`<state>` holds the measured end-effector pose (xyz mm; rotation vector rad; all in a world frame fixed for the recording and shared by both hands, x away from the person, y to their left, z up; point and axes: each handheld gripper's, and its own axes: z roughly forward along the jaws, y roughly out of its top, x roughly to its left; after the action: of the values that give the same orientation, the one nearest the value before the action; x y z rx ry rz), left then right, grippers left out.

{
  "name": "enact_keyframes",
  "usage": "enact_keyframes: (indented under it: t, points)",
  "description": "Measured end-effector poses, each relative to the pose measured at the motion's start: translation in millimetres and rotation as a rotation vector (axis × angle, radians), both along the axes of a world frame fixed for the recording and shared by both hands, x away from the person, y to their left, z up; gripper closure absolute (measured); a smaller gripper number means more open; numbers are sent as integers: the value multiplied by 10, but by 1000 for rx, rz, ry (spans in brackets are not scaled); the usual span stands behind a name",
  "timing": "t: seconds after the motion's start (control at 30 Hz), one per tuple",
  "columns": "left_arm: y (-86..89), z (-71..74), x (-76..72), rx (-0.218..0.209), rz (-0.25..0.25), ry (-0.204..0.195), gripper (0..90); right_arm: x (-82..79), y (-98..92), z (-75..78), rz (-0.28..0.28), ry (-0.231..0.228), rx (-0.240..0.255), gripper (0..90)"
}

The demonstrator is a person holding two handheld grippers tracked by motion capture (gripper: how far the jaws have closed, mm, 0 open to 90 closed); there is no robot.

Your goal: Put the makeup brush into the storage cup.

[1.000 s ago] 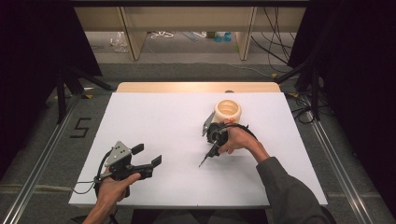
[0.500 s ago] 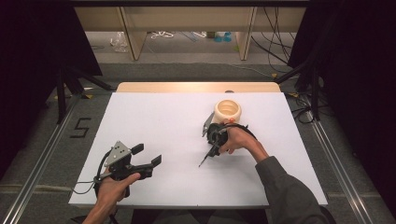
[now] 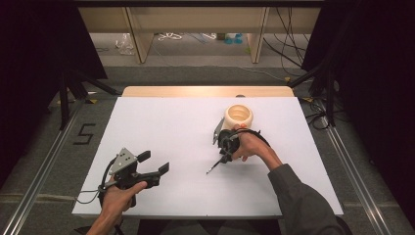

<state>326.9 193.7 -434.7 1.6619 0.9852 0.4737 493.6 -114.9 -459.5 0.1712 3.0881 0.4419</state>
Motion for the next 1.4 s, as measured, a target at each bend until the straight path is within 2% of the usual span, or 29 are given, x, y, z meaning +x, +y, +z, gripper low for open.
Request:
enact_keyframes:
  t: [0.03,0.47,0.6,0.63,0.87,0.93,1.0,1.07,1.1,1.13,1.17,1.37,1.4]
  points:
    - [0,-1,1,0,0,0,158,-7,6,6,16,3,-13,637]
    - [6,2,-1,-6,3,1,159,-36,20,19,46,9,-56,719]
    - [10,4,-4,-10,5,2,159,-48,26,23,36,10,-66,735]
    - [13,3,-3,-12,6,2,159,-60,30,24,21,25,-74,748]
    - [10,4,-3,-11,4,2,159,-77,44,25,7,26,-81,775]
    - [11,3,-2,-11,4,3,159,-69,48,26,27,17,-86,779]
    - [8,4,-4,-11,4,1,159,-91,64,26,8,20,-94,790]
    - [9,4,-3,-10,3,0,159,-83,62,28,16,12,-104,794]
    - [9,3,-3,-9,4,2,159,-70,58,31,38,2,-115,799]
    - [8,3,-3,-9,3,2,160,-71,60,32,37,3,-117,801]
    - [8,3,-3,-9,3,2,160,-93,72,28,18,22,-104,803]
    - [8,4,-4,-10,5,-1,160,-97,81,29,27,20,-110,815]
    - [8,4,-4,-10,5,-1,160,-98,85,30,21,9,-120,817]
